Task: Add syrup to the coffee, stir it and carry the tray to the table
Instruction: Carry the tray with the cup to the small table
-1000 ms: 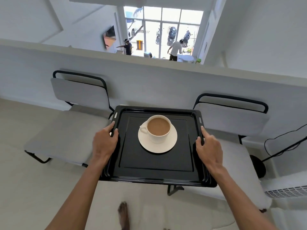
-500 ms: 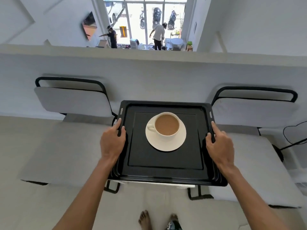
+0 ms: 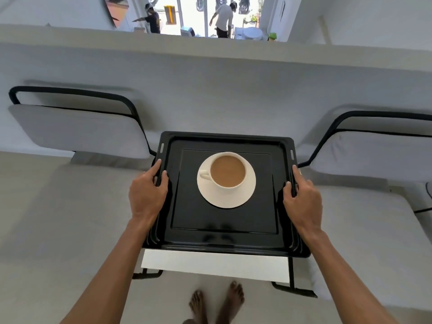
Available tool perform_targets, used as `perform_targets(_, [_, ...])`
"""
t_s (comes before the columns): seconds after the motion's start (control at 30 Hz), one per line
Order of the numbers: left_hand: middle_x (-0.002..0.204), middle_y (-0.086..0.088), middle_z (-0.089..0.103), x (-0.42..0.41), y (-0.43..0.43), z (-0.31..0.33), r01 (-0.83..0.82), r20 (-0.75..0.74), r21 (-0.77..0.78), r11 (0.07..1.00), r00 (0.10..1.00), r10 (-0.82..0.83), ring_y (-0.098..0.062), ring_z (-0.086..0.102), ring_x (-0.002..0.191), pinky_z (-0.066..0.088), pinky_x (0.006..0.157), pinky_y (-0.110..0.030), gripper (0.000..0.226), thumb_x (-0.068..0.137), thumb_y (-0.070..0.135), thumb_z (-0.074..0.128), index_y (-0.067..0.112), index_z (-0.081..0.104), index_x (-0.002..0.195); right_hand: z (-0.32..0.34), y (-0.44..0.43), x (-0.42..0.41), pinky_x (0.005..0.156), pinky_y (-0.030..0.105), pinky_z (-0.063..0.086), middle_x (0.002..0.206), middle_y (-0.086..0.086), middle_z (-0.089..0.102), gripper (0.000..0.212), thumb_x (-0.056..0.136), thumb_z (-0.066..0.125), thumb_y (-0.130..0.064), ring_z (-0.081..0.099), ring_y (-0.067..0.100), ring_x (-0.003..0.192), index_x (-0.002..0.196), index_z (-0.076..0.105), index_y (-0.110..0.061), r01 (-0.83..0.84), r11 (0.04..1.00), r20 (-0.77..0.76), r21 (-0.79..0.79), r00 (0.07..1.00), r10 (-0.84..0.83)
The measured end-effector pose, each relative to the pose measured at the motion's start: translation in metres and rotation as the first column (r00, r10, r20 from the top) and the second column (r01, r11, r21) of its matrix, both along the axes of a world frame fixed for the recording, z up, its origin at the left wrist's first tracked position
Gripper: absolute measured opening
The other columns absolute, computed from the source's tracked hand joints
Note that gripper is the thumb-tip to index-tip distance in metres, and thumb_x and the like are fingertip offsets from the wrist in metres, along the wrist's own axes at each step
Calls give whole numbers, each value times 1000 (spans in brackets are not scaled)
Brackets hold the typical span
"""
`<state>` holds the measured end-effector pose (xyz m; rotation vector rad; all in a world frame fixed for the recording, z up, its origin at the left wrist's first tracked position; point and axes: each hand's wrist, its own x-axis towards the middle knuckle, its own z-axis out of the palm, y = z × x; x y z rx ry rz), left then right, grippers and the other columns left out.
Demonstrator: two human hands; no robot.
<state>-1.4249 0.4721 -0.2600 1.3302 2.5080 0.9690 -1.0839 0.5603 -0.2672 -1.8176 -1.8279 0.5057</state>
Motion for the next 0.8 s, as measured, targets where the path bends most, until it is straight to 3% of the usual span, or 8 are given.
perform_targets(0.27, [71,-12,72,-26,30,-87,3,24,-33,999,1000,-2,-21,57,61,44,61,-30,38,96,22,68,13,69,133,-84,19,-21,70,43,55,82,9,53,53,101,58,-17,55,27,70,153,48,-19,66,997,-2,-44,998,-66])
perform_targets(0.43, [67,-11,68,-41,46,-144,44,54,-61,997,998,-41,-28,59,58,55,61,-39,39,96,23,68,16,68,134,-148,28,-34,71,42,52,87,7,52,53,101,58,-17,53,27,73,153,48,-20,98,993,6,-64,995,-98])
perform_targets(0.6, [63,-5,63,-54,60,-205,43,36,-81,996,999,-40,-25,57,57,42,61,-29,39,95,24,70,18,69,134,-208,45,-44,66,32,41,84,7,54,53,101,59,-17,51,25,67,153,50,-21,113,992,23,-49,993,-112])
perform_targets(0.7, [60,-2,59,-62,70,-235,31,48,-91,995,998,-27,-22,55,55,40,59,-27,40,95,27,70,21,68,134,-238,54,-50,65,34,43,83,8,54,52,101,59,-17,53,26,68,152,50,-21,111,993,21,-43,994,-110])
perform_targets(0.8, [56,10,54,-63,80,-257,36,75,-85,996,997,-30,-7,54,52,37,52,-18,40,94,27,70,23,67,134,-261,63,-52,68,38,49,90,12,61,51,101,58,-18,59,30,76,151,51,-20,110,993,4,-33,994,-110])
